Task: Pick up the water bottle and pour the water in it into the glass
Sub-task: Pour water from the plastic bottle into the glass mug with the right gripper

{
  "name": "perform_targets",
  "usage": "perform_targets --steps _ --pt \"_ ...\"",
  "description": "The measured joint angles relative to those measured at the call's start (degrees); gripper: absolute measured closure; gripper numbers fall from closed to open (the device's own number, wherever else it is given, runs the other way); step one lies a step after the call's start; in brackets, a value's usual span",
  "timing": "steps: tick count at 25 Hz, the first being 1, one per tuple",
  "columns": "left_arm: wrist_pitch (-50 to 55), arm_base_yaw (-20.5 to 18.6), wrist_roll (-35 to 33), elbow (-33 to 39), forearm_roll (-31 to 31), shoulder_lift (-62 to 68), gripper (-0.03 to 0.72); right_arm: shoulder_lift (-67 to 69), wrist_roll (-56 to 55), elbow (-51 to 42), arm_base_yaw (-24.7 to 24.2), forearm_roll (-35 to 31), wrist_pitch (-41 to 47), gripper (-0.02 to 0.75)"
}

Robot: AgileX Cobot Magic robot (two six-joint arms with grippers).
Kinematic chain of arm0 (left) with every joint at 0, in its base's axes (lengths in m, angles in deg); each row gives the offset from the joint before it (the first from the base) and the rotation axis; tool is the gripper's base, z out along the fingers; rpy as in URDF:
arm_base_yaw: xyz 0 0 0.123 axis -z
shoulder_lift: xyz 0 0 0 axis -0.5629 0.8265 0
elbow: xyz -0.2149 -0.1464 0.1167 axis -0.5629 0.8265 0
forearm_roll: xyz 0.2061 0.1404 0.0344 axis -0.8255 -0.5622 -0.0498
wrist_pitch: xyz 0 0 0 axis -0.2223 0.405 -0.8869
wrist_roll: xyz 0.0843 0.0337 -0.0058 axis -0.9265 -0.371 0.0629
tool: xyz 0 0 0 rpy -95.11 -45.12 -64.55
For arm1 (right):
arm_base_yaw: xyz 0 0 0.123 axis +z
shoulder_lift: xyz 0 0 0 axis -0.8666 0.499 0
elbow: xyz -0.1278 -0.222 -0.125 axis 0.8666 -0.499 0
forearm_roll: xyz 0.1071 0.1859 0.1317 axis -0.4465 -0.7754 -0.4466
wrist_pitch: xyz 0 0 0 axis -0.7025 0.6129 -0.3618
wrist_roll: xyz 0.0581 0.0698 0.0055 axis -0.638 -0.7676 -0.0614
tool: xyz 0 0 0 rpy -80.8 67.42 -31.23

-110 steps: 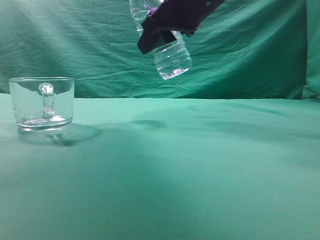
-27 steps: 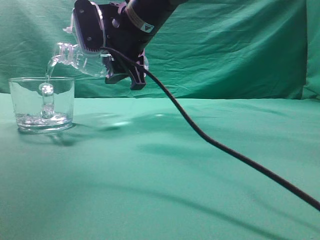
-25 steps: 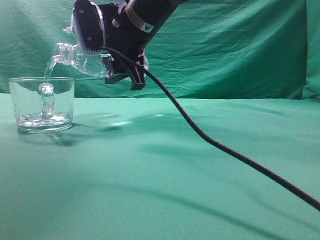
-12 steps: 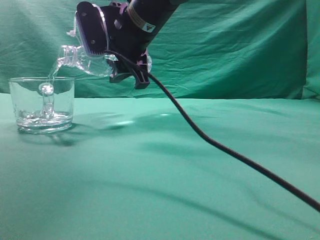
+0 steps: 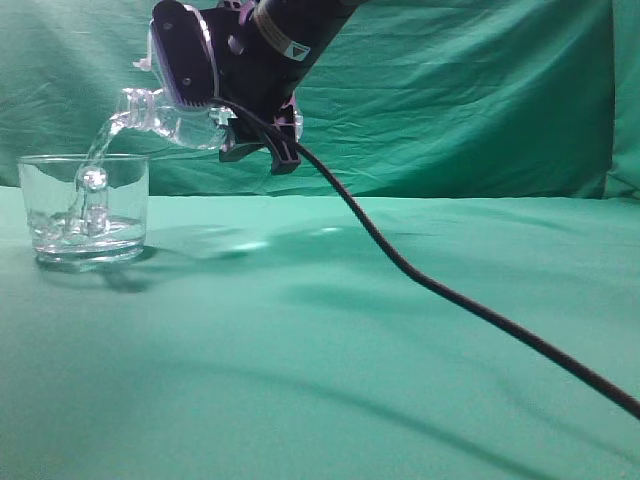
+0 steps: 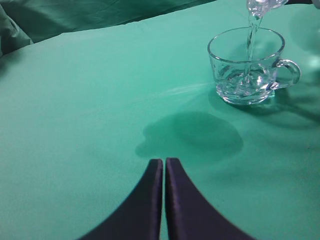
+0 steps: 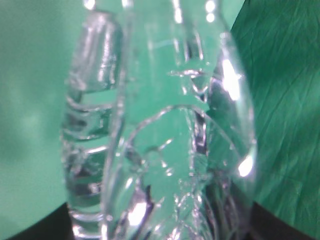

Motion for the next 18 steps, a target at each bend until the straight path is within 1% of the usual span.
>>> perform_targets --steps 4,8,14,18 --pt "0.0 0.0 0.0 0.0 0.0 0.0 0.688 0.0 -2.55 0.0 0.0 0.0 0.0 0.361" --pt "0.0 0.0 0.0 0.0 0.0 0.0 0.688 0.0 -9.65 0.0 0.0 0.0 -1.02 0.361" --pt "0.0 0.0 0.0 0.0 0.0 0.0 0.688 0.0 -23.79 0.0 0.0 0.0 -4.86 0.361" --pt "0.0 0.0 0.0 0.0 0.0 0.0 0.688 -0.14 -37.87 0.0 0.0 -0.11 -2.7 0.361"
